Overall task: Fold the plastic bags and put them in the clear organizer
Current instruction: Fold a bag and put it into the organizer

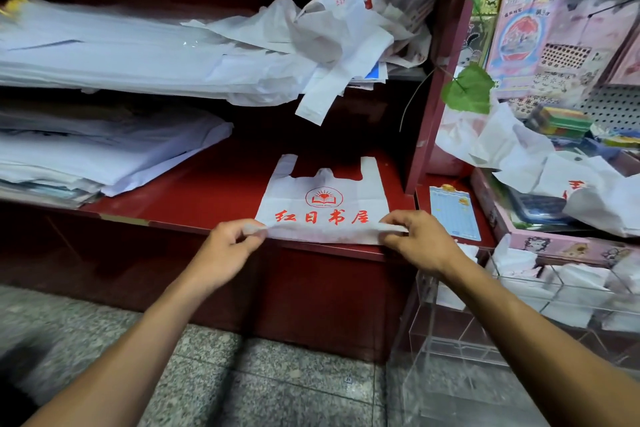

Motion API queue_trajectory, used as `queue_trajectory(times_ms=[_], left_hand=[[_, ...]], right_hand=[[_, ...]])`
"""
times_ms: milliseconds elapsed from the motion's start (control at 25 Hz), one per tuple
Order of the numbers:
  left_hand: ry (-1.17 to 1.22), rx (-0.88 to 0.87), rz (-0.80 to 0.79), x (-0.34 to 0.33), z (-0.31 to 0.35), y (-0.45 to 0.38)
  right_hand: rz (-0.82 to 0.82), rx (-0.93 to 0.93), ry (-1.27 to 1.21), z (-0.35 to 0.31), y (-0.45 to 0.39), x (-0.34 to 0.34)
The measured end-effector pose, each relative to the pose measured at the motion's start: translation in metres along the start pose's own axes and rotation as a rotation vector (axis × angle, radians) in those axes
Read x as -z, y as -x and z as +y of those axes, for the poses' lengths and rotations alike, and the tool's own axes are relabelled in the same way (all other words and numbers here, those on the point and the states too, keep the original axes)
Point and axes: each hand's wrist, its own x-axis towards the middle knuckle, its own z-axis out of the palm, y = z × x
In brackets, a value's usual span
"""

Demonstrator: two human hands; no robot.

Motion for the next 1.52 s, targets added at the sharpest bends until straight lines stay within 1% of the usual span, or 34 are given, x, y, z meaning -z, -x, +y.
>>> queue_trajectory(times_ms=[80,160,320,400,480,600,680,800,840,920,960,1000,1040,1080,1120,1160,1200,1240,1280,1360,1520], left_hand=[[0.061,0.064,0.075,0.001,-0.003,-0.002],[0.088,0.070,0.129,0.000,-0.003,-0.004],[0.061,0.094,0.269,-0.003,0.002,-0.009],[0.139,0.156,0.309,-0.006,0.006,-0.011],[0.207,0.222,0.301,-0.007,0.010,-0.011],[0.137,0.260,0.324,-0.010,0.012,-0.012],[0.163,0.307,0.348,-0.012,0.013,-0.014],[0.229,0.388,0.282,-0.012,0.016,-0.011],[0.162,0.380,0.273,-0.012,0.016,-0.010],[-0.202,0.265,0.324,-0.010,0.018,-0.007],[-0.362,0.145,0.342,-0.010,0.020,-0.006],[-0.438,0.008,0.308,-0.010,0.022,-0.006],[-0.468,-0.100,0.206,-0.012,0.023,-0.007],[-0.509,-0.168,0.059,-0.015,0.025,-0.007],[-0.588,-0.187,-0.092,-0.020,0.026,-0.006],[-0.684,-0.164,-0.219,-0.025,0.026,-0.005],[-0.764,-0.118,-0.298,-0.028,0.025,-0.005],[-0.806,-0.064,-0.327,-0.030,0.022,-0.005],[-0.815,-0.026,-0.314,-0.031,0.022,-0.006],[-0.808,-0.015,-0.242,-0.031,0.023,-0.007],[-0.809,-0.098,-0.108,-0.029,0.026,-0.008]], right_hand=[[0.028,-0.073,-0.074,0.003,0.000,-0.004],[0.075,-0.165,-0.200,0.004,-0.004,-0.005],[0.151,-0.240,-0.205,0.003,-0.010,-0.009],[0.166,-0.257,-0.214,0.004,-0.011,-0.010],[0.166,-0.257,-0.221,0.006,-0.014,-0.011],[0.158,-0.256,-0.184,0.005,-0.016,-0.012],[0.160,-0.265,-0.186,0.005,-0.016,-0.012],[0.161,-0.263,-0.114,0.007,-0.015,-0.012],[0.185,-0.237,-0.040,0.009,-0.014,-0.015],[0.283,-0.156,0.187,0.008,-0.010,-0.020],[0.321,-0.095,0.286,0.006,-0.007,-0.022],[0.297,-0.023,0.355,0.003,-0.005,-0.023],[0.192,0.031,0.412,0.001,-0.003,-0.024],[0.052,0.072,0.467,0.000,-0.002,-0.026],[-0.085,0.083,0.524,0.000,-0.001,-0.027],[-0.179,0.078,0.570,0.002,-0.001,-0.029],[-0.225,0.072,0.595,0.002,-0.001,-0.029],[-0.233,0.067,0.601,0.003,0.000,-0.029],[-0.225,0.069,0.596,0.003,0.000,-0.029],[-0.182,0.087,0.592,0.001,0.001,-0.028],[-0.066,0.170,0.607,-0.001,0.003,-0.028]])
